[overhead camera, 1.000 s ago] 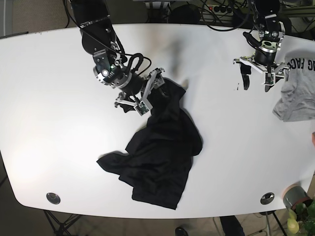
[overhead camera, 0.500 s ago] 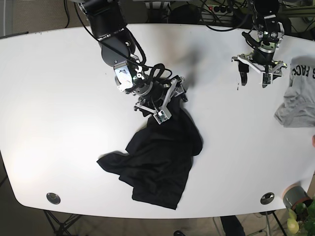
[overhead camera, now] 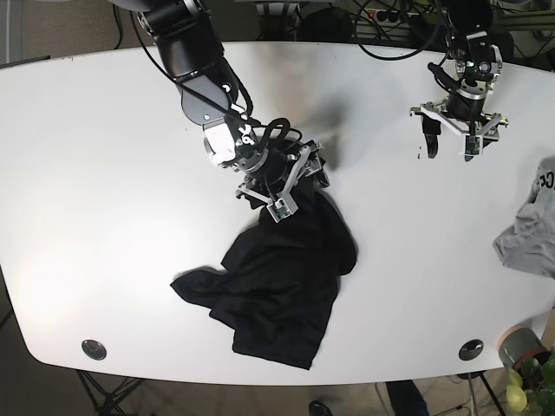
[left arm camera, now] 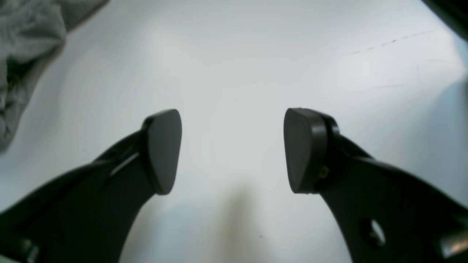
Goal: Fold the T-shirt properly
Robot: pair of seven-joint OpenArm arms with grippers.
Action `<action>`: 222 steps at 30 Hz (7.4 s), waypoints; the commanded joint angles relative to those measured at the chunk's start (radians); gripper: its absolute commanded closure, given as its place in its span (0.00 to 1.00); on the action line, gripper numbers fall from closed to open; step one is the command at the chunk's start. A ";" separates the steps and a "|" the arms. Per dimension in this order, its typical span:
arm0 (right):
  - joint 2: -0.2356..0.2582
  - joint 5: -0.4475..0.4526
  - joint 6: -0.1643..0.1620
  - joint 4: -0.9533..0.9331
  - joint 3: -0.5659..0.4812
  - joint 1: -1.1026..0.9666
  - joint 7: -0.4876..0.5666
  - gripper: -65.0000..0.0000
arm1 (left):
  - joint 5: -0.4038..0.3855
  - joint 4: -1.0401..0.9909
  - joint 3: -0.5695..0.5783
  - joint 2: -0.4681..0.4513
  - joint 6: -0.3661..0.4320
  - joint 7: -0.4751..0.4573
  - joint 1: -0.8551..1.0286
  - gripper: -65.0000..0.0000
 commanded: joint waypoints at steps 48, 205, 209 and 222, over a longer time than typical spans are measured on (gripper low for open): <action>0.073 -0.160 0.074 0.759 0.248 0.153 -0.305 0.96 | -0.011 0.147 0.096 0.004 0.004 -0.025 -0.088 0.38; 0.220 -0.160 0.072 0.146 0.584 1.126 -0.348 0.96 | -0.132 -0.462 0.126 -0.129 0.049 0.386 -1.539 1.00; 0.220 -0.160 0.072 0.148 0.587 1.069 -0.357 0.96 | -0.132 -0.454 0.125 -0.129 0.046 0.391 -1.527 1.00; 0.223 -0.037 0.068 0.373 0.734 0.663 -0.417 0.96 | -0.134 -0.292 0.122 -0.129 0.046 0.388 -1.199 1.00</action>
